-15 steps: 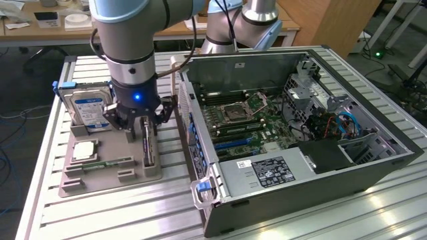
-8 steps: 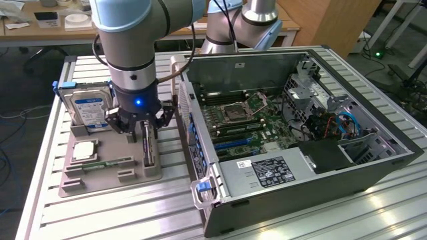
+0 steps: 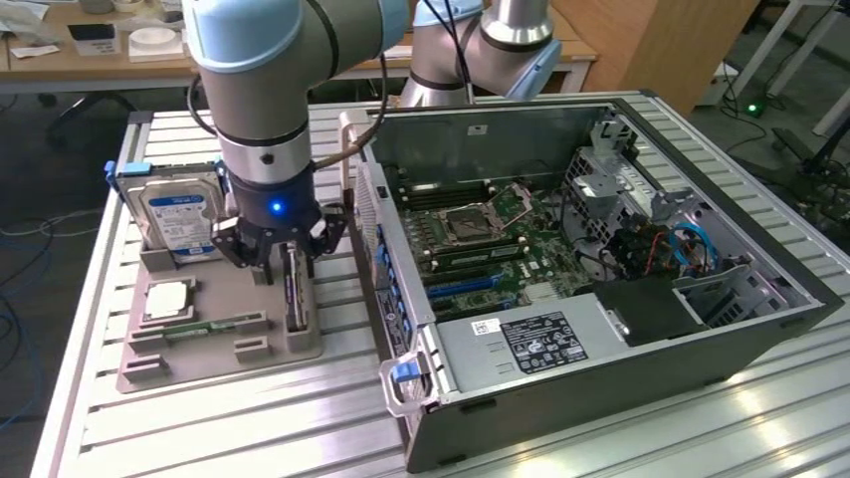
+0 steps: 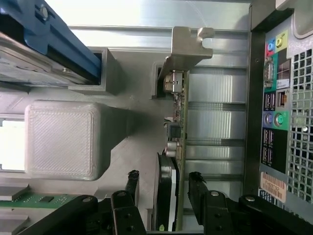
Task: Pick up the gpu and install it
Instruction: 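Pick up the gpu and move the gpu toward the slot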
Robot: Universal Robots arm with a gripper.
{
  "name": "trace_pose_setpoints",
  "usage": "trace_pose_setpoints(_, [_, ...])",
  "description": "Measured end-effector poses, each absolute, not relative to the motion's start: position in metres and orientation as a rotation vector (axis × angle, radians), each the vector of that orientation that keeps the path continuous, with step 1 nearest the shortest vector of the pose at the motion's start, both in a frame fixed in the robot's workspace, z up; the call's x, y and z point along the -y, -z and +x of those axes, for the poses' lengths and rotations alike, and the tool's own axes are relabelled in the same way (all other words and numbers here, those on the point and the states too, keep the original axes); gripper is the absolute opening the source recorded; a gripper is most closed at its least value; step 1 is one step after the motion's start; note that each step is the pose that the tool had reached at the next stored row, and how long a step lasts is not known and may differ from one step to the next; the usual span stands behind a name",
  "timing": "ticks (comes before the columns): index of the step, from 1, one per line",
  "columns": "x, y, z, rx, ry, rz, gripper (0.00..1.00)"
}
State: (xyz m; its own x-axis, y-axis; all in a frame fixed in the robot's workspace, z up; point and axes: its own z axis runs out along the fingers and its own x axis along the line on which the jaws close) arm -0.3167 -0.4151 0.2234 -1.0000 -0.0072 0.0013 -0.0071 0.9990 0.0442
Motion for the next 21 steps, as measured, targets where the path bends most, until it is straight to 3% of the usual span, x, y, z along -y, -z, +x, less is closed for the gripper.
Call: trace_pose_setpoints(21, [0.4172, -0.2161, -0.3168, 3.137, 0.069, 0.000, 0.53])
